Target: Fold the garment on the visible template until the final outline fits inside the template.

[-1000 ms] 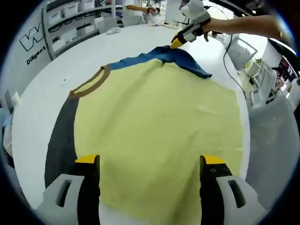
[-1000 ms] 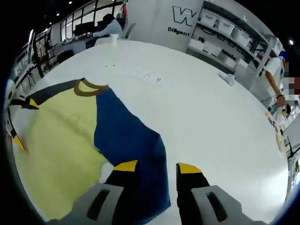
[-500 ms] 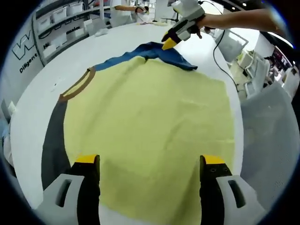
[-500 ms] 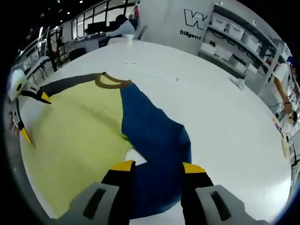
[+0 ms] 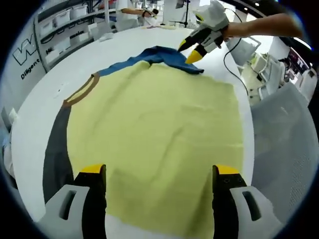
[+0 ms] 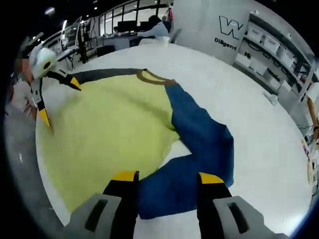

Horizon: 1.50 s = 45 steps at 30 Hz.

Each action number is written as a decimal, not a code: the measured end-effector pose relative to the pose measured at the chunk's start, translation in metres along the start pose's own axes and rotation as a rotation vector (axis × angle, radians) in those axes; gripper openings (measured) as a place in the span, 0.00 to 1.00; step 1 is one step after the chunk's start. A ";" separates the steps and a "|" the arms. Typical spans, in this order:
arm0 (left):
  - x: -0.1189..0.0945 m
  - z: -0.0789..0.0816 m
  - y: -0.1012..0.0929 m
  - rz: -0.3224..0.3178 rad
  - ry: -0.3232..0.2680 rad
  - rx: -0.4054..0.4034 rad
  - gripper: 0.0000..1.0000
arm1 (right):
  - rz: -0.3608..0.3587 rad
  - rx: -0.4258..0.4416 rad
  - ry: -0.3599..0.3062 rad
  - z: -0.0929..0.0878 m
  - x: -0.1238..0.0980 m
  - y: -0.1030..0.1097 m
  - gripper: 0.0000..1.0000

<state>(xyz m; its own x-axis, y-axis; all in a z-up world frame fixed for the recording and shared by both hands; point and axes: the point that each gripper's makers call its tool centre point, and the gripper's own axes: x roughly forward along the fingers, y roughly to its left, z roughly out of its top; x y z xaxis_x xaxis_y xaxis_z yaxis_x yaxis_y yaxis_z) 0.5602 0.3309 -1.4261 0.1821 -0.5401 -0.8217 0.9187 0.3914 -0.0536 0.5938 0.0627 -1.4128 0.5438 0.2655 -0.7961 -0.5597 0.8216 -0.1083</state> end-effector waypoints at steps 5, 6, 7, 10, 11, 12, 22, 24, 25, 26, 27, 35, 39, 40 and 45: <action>0.002 -0.009 -0.013 -0.024 0.017 0.020 0.85 | 0.027 -0.035 0.005 -0.006 -0.002 0.015 0.39; 0.003 -0.011 -0.015 -0.027 0.022 0.023 0.85 | 0.027 -0.047 0.006 -0.008 -0.002 0.016 0.37; 0.003 -0.013 -0.018 -0.031 0.026 0.025 0.85 | 0.023 -0.069 0.017 -0.011 -0.001 0.016 0.34; 0.004 -0.016 -0.023 -0.039 0.034 0.021 0.85 | 0.019 -0.111 0.027 -0.018 0.001 0.015 0.26; 0.004 -0.017 -0.026 -0.041 0.036 0.019 0.85 | 0.019 -0.114 0.030 -0.020 0.002 0.014 0.23; 0.004 -0.018 -0.028 -0.043 0.036 0.019 0.85 | 0.017 -0.118 0.034 -0.022 0.003 0.013 0.21; 0.006 -0.033 -0.031 -0.042 0.095 0.068 0.84 | -0.040 -0.070 0.044 -0.028 -0.002 -0.001 0.00; 0.006 -0.039 -0.030 -0.035 0.113 0.091 0.84 | -0.054 -0.029 0.029 -0.025 -0.008 -0.004 0.00; 0.006 -0.040 -0.029 -0.027 0.113 0.115 0.84 | -0.068 0.004 0.018 -0.022 -0.012 -0.009 0.00; 0.005 -0.042 -0.029 -0.026 0.118 0.115 0.84 | -0.073 0.023 0.009 -0.020 -0.015 -0.011 0.00; 0.005 -0.043 -0.030 -0.025 0.119 0.120 0.85 | -0.085 0.053 -0.005 -0.017 -0.019 -0.016 0.00; 0.003 -0.046 -0.030 -0.019 0.128 0.118 0.85 | -0.154 0.191 -0.064 -0.007 -0.047 -0.058 0.00; 0.002 -0.048 -0.032 -0.023 0.129 0.125 0.85 | -0.185 0.327 -0.109 -0.002 -0.063 -0.083 0.00; 0.001 -0.049 -0.033 -0.026 0.132 0.131 0.85 | -0.189 0.355 -0.117 -0.002 -0.065 -0.088 0.00; -0.003 -0.055 -0.032 -0.040 0.139 0.154 0.86 | -0.221 0.517 -0.163 -0.010 -0.085 -0.114 0.00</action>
<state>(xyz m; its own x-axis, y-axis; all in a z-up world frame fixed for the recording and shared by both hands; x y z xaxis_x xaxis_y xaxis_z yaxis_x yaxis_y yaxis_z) 0.5106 0.3608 -1.4536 0.1040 -0.4405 -0.8917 0.9688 0.2477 -0.0094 0.6055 -0.0587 -1.3387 0.7253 0.1003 -0.6811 -0.0666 0.9949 0.0756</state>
